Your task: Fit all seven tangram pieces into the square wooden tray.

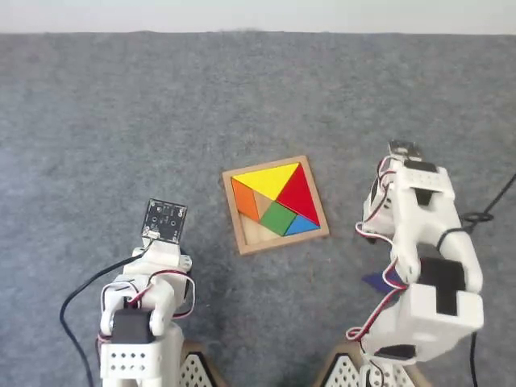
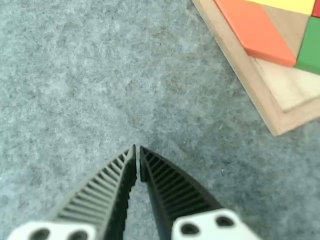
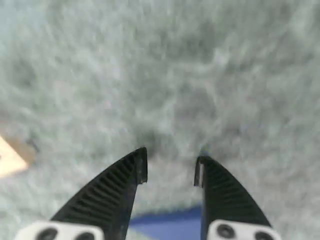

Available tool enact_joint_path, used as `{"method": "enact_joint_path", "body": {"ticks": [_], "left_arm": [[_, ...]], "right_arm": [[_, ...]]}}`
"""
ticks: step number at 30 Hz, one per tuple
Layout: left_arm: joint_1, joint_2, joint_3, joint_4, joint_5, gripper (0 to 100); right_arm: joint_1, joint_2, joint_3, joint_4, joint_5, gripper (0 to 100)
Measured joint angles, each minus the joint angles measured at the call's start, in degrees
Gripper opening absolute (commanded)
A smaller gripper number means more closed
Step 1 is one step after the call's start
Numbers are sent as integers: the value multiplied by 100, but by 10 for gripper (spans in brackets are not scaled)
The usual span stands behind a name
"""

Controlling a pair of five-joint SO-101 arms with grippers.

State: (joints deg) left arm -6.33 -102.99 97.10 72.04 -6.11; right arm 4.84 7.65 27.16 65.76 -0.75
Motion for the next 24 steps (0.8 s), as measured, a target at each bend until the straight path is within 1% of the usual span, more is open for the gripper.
{"method": "enact_joint_path", "body": {"ticks": [5,7,9,12,15,18,21,24], "left_arm": [[0,0,0,0,0,13],[0,0,0,0,0,13],[0,0,0,0,0,13],[0,0,0,0,0,13],[0,0,0,0,0,13],[0,0,0,0,0,13],[0,0,0,0,0,13],[0,0,0,0,0,13]], "right_arm": [[35,-123,-176,141,0,106],[35,-589,35,141,9,114],[35,-1266,387,193,158,144],[-62,-2435,1029,571,668,185],[-396,-3165,1600,1336,1662,187],[-686,-3209,1908,1960,2462,187],[-738,-2945,1916,1960,2655,187],[-738,-2347,1916,1618,2716,187]]}}
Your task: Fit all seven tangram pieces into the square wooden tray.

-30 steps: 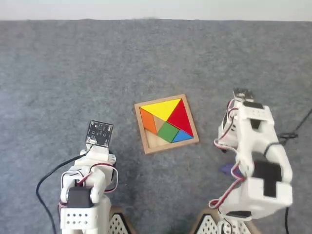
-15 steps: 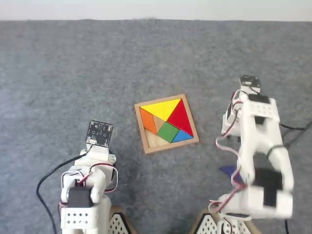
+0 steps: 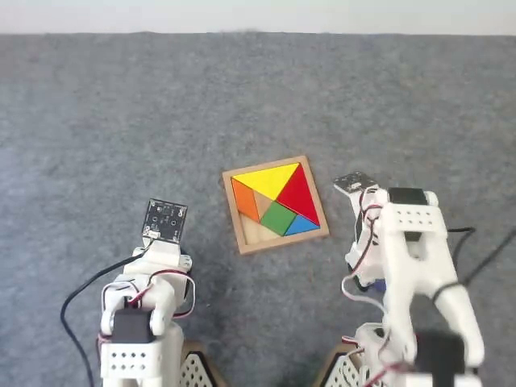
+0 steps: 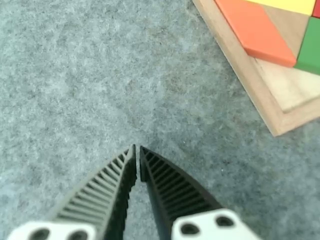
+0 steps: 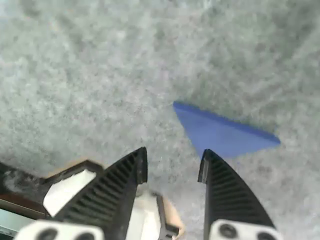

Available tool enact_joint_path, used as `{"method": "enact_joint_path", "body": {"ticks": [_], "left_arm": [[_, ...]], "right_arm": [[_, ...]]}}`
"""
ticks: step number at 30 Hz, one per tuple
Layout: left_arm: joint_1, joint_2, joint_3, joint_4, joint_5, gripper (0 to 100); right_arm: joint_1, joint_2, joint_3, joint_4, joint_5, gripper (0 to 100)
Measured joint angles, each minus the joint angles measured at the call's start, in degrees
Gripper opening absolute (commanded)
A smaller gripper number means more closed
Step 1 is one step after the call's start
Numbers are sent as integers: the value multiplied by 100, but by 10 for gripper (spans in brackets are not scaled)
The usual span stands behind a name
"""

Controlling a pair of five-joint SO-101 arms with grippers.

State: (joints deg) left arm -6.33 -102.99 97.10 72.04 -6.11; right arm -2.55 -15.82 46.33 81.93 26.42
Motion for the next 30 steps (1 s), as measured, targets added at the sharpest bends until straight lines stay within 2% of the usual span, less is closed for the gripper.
{"method": "enact_joint_path", "body": {"ticks": [5,11,20,25,30], "left_arm": [[0,0,0,0,0,13],[0,0,0,0,0,13],[0,0,0,0,0,13],[0,0,0,0,0,13],[0,0,0,0,0,13]], "right_arm": [[26,1310,-492,-141,97,184],[668,2690,-1793,-308,-440,184],[905,3464,-2620,-334,-571,184],[923,3156,-2690,-352,-624,161],[835,1407,-1978,-475,-1301,159]]}}
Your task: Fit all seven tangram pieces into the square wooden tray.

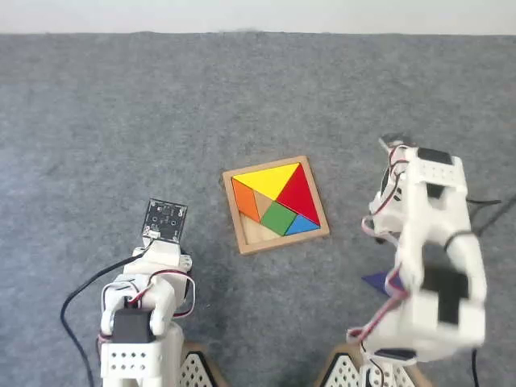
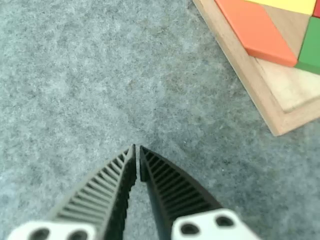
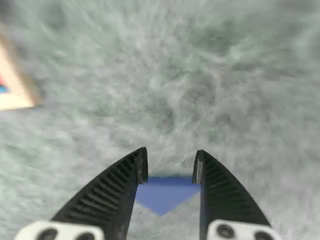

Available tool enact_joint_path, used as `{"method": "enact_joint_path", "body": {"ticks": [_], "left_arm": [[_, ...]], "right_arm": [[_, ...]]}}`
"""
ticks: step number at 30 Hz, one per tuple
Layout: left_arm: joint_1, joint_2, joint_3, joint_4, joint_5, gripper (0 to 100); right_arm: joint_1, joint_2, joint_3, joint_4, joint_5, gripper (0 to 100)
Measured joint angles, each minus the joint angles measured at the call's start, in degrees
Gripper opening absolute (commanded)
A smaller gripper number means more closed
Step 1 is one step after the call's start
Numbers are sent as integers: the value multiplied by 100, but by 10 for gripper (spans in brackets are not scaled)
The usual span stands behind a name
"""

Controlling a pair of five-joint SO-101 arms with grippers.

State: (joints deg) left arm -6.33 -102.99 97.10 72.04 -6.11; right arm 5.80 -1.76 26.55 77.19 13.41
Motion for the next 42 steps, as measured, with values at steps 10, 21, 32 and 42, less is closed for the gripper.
{"method": "enact_joint_path", "body": {"ticks": [10,21,32,42], "left_arm": [[0,0,0,0,0,13],[0,0,0,0,0,13],[0,0,0,0,0,13],[0,0,0,0,0,13]], "right_arm": [[-422,-1916,1626,273,-2303,349],[-457,844,905,440,-2330,351],[-167,2127,-431,589,-2347,310],[-246,2567,-2453,800,-2347,280]]}}
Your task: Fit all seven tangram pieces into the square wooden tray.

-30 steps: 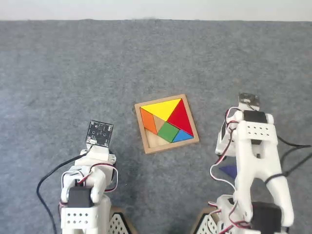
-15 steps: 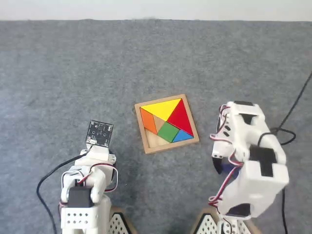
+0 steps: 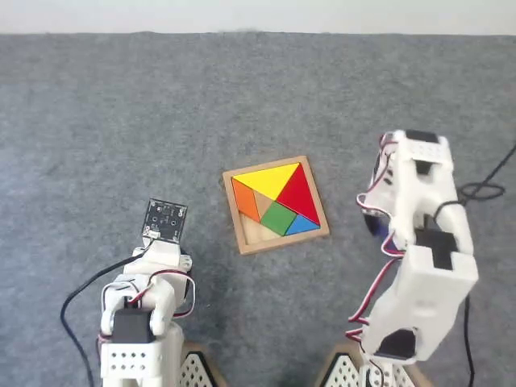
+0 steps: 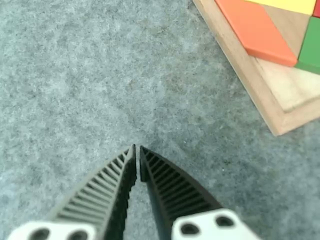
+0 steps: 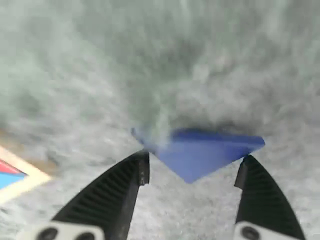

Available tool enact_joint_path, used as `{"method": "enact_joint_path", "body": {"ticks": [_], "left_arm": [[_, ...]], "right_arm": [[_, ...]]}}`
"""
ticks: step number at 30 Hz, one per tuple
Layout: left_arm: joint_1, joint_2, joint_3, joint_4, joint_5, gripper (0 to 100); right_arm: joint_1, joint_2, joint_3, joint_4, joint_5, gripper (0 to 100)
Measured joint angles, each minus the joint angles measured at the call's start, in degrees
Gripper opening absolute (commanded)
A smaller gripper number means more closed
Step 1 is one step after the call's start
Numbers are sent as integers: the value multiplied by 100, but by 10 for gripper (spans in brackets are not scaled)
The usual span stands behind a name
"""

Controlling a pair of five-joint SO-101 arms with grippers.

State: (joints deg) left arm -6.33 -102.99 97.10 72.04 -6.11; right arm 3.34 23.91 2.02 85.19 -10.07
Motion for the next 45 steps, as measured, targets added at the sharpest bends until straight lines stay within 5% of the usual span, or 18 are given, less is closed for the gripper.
{"method": "enact_joint_path", "body": {"ticks": [8,16,20,30,45], "left_arm": [[0,0,0,0,0,13],[0,0,0,0,0,13],[0,0,0,0,0,13],[0,0,0,0,0,13],[0,0,0,0,0,13]], "right_arm": [[-448,545,-1433,484,193,278],[0,431,-1486,1486,4589,277],[211,-211,-554,1327,5846,278],[97,-2382,2980,-1002,6822,281],[484,-2110,3138,-1855,7314,279]]}}
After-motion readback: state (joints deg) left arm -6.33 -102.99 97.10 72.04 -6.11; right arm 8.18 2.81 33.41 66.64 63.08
